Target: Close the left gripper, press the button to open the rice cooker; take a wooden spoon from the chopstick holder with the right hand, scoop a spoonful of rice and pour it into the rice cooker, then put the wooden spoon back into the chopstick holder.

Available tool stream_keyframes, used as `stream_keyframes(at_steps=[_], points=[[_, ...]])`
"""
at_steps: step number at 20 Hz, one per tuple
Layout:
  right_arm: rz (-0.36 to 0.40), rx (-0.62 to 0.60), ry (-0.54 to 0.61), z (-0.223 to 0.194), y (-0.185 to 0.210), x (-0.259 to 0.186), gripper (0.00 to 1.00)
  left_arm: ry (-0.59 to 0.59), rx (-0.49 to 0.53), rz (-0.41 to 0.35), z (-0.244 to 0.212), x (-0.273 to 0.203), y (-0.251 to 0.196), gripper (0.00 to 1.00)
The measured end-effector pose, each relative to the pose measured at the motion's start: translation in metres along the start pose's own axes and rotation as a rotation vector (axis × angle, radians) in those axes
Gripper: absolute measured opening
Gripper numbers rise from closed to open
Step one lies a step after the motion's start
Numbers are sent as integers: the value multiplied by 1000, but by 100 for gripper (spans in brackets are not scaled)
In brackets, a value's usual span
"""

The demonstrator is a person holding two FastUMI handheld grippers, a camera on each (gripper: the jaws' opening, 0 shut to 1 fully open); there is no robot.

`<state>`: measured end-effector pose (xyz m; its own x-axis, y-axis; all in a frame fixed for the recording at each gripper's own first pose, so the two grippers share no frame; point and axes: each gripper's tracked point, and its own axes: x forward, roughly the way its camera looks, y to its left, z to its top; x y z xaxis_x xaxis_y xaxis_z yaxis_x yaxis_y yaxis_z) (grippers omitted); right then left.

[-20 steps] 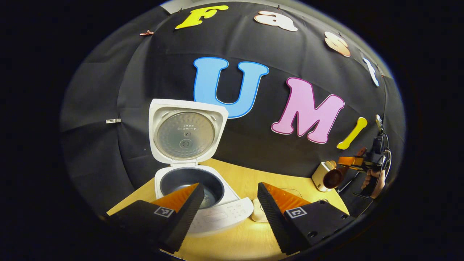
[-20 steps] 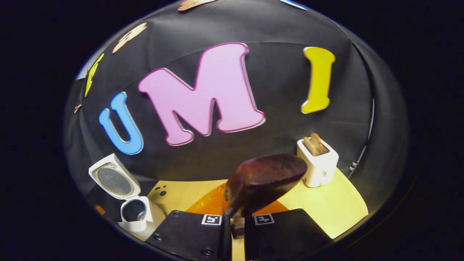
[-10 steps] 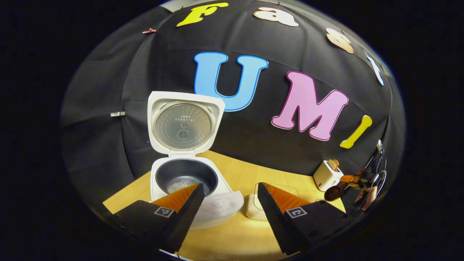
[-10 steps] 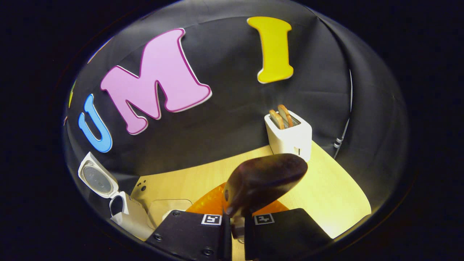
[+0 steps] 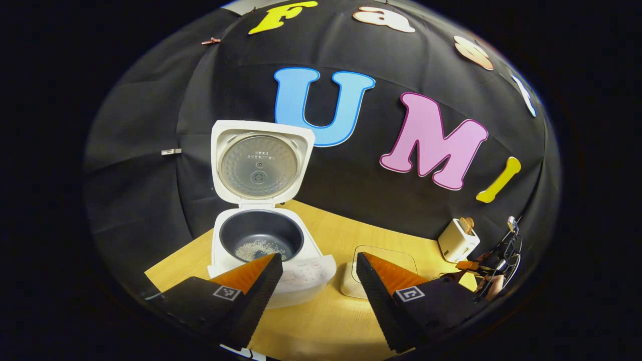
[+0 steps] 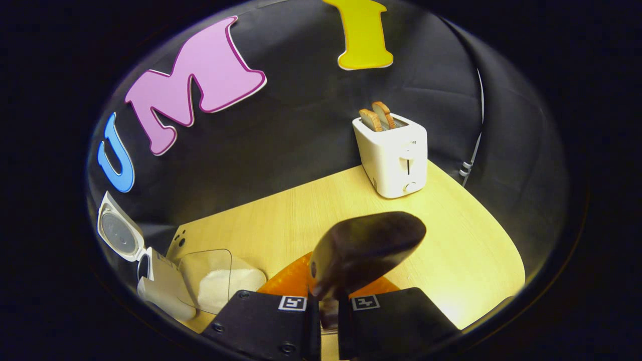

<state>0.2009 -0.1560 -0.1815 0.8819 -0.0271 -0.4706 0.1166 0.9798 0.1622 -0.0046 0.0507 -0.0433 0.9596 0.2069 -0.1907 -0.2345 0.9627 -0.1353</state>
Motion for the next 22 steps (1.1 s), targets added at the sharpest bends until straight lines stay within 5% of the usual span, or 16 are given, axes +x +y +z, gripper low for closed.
stream_keyframes(at_steps=[7,8,9,10,11,13,14,16,17,22], points=[[-18,19,39,-17,-5,10,19,3,17,-8,-7,-7,-7,96],[-21,16,35,-16,-6,10,7,1,16,-9,-7,-7,-8,96],[-17,14,33,-14,-5,7,24,-1,14,-9,-6,-7,-8,96],[-16,11,32,-14,-4,6,13,-1,12,-10,-7,-7,-10,96],[-10,9,31,-12,-2,2,12,-3,9,-12,-6,-7,-11,96],[-3,3,33,-12,2,-5,34,-8,5,-17,-4,-7,-15,96],[2,0,34,-11,4,-8,59,-11,3,-21,-3,-6,-16,96],[-4,-18,26,-7,5,-21,70,-17,2,-42,-1,-4,-21,96],[-10,-25,16,-4,6,-26,89,-21,5,-54,1,-3,-23,96],[-67,-54,-27,9,3,-53,99,-24,7,-125,8,5,-23,96]])
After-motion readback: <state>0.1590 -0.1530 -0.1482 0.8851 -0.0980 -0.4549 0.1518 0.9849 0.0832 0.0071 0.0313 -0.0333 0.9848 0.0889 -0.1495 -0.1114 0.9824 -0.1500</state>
